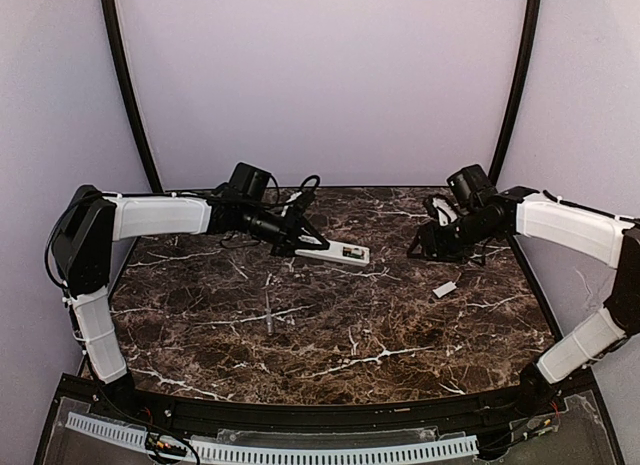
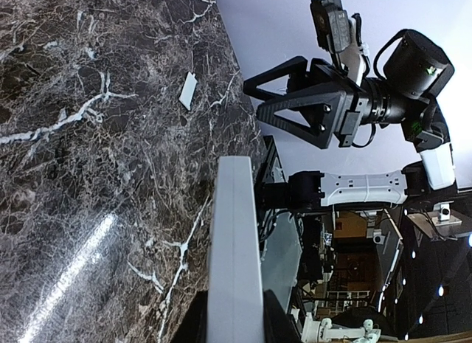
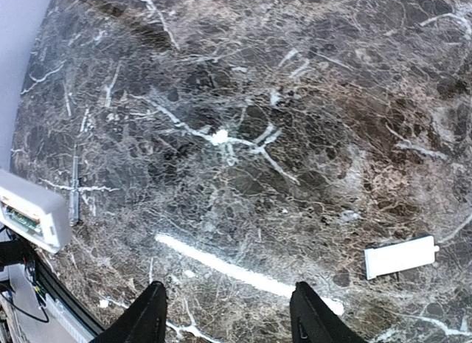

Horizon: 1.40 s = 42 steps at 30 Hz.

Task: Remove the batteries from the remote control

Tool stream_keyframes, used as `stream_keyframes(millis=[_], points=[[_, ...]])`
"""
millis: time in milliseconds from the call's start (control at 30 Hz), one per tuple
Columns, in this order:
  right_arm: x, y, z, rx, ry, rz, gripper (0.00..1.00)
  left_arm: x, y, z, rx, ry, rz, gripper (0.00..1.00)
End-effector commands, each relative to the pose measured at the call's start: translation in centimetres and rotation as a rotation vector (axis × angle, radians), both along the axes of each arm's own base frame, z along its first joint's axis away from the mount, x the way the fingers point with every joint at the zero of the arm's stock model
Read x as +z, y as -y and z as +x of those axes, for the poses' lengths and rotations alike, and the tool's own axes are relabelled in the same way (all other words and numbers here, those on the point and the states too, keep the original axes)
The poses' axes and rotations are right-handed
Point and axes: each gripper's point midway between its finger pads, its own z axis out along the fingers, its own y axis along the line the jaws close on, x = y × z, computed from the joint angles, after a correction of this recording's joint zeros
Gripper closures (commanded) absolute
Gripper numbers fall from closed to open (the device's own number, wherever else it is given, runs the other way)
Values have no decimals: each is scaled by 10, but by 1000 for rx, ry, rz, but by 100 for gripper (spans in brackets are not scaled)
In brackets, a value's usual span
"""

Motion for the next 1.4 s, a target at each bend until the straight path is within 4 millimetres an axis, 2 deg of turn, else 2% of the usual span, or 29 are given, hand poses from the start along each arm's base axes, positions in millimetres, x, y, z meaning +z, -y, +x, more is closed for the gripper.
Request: stream_keyframes(millis=[0, 100, 133, 167, 200, 233, 267, 300, 600, 800, 833, 867, 900, 933, 1067, 1200, 1333, 1367], points=[[32, -20, 0, 27, 85, 188, 41, 3, 9, 5, 36, -15, -23, 100], [47, -27, -2, 56, 119, 255, 36, 0, 14, 3, 46, -18, -44, 100], [51, -28, -3, 63, 131, 268, 33, -7, 14, 0, 55, -44, -35, 100], [56, -29, -3, 68, 144, 278, 28, -7, 17, -2, 54, -33, -51, 100], [59, -29, -3, 72, 157, 284, 21, -16, 16, -5, 66, -64, -39, 100], [62, -29, -4, 75, 170, 291, 13, -16, 19, -6, 65, -54, -55, 100], [64, -30, -5, 78, 180, 299, 4, -25, 19, -9, 74, -83, -45, 100], [65, -29, -6, 80, 189, 305, 2, -25, 22, -11, 72, -74, -59, 100], [60, -31, -20, 114, 207, 363, 1, -62, 34, -26, 89, -119, -45, 100], [60, -28, -24, 116, 229, 357, 1, -74, 46, -30, 112, -98, -69, 100], [61, -27, -25, 118, 232, 355, 2, -79, 44, -33, 125, -118, -63, 100], [61, -26, -25, 117, 237, 352, 1, -73, 45, -33, 128, -101, -95, 100], [62, -26, -25, 116, 241, 351, 1, -80, 40, -37, 143, -141, -87, 100], [62, -26, -25, 117, 245, 352, 1, -77, 40, -38, 144, -133, -109, 100], [63, -29, -25, 146, 251, 361, 1, -92, 38, -46, 108, -166, -36, 99], [61, -35, -20, 169, 240, 362, 1, -96, 39, -40, 136, -128, -28, 100], [61, -38, -18, 171, 229, 379, 1, -120, 40, -40, 125, -165, 13, 99], [62, -39, -18, 172, 233, 381, 1, -120, 41, -39, 125, -158, 0, 99]])
